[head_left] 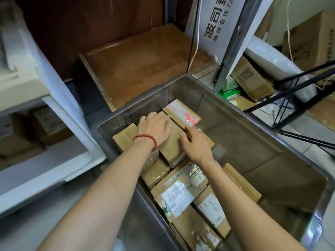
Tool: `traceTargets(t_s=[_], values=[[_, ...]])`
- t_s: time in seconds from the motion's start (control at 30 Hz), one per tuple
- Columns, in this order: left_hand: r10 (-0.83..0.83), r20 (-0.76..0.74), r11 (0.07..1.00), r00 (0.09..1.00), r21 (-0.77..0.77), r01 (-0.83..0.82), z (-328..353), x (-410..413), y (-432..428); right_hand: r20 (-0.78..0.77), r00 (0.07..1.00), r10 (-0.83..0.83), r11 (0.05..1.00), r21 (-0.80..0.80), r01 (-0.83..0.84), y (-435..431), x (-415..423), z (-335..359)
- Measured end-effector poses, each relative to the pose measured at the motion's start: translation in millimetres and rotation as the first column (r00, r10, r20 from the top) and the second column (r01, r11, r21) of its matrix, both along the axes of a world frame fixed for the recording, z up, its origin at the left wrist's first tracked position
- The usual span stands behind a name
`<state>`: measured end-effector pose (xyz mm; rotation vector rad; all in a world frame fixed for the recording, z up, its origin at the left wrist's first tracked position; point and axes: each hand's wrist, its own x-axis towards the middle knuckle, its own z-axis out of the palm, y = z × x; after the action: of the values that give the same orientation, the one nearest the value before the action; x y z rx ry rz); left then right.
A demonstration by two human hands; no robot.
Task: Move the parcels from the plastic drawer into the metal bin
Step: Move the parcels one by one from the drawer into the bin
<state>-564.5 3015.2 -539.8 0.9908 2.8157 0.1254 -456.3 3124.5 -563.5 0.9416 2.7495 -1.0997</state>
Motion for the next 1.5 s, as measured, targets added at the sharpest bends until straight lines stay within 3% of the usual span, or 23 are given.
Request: traceTargets(t_s=[0.3, 0.5, 0.7, 0.9, 1.07, 1.23, 1.5], values=[[0.049, -0.080, 0.998, 0.996, 0.032, -0.047, 67, 38, -78, -0.094, 0.966, 0.239, 0.924, 0.329, -0.196, -45, 20, 69], [0.156, -0.083, 0.988, 0.984, -0.004, -0.157, 122, 59, -158, -0.171, 0.913, 0.372, 0.894, 0.330, -0.303, -90, 32, 112], [0.271, -0.101, 0.961, 0.957, -0.023, -0.275, 133, 90, -250, -0.173, 0.835, 0.522, 0.831, 0.326, -0.451, -156, 33, 141], [0.425, -0.147, 0.904, 0.893, 0.013, -0.428, 127, 103, -318, -0.123, 0.751, 0.648, 0.743, 0.316, -0.590, -212, 22, 141], [0.522, -0.136, 0.851, 0.842, 0.021, -0.524, 109, 95, -359, -0.135, 0.727, 0.673, 0.733, 0.253, -0.631, -242, 0, 125], [0.575, -0.066, 0.818, 0.815, 0.019, -0.575, 76, 71, -375, -0.127, 0.737, 0.664, 0.743, 0.221, -0.632, -265, -40, 94], [0.598, 0.102, 0.794, 0.795, 0.052, -0.605, 11, -18, -365, 0.016, 0.746, 0.665, 0.729, 0.203, -0.654, -281, -132, 44]])
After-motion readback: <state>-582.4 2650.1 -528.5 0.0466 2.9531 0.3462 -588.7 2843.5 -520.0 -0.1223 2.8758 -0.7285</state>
